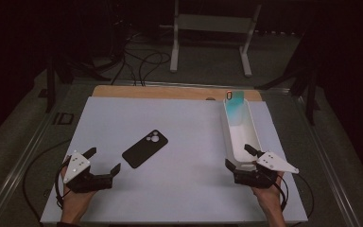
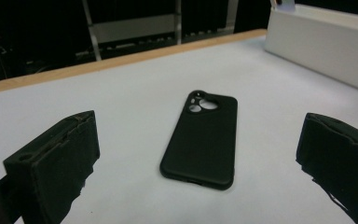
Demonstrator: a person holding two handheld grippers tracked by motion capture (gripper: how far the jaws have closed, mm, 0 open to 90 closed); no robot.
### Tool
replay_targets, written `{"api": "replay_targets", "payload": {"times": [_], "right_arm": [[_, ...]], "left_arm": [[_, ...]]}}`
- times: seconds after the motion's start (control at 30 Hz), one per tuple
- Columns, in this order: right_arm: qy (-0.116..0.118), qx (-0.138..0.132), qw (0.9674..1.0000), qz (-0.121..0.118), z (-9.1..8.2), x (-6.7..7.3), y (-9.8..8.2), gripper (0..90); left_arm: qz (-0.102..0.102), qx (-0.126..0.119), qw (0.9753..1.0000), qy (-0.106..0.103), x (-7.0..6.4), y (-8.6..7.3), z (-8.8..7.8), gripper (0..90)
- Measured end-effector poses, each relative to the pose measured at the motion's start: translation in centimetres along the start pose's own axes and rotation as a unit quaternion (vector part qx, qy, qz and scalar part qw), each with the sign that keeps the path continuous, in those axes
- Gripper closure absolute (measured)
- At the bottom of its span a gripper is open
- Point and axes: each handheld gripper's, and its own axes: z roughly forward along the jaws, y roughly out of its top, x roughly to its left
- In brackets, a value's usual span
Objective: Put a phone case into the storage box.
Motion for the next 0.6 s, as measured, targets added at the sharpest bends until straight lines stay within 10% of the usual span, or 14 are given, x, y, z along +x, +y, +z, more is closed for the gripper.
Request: {"api": "replay_targets", "payload": {"times": [0.6], "right_arm": [[0.009,0.008,0.9999,0.006,0.16,-0.07,-0.51,9.3]], "left_arm": [[-0.003,0.008,0.9999,0.008,0.47,0.0,0.14,0.0]]}}
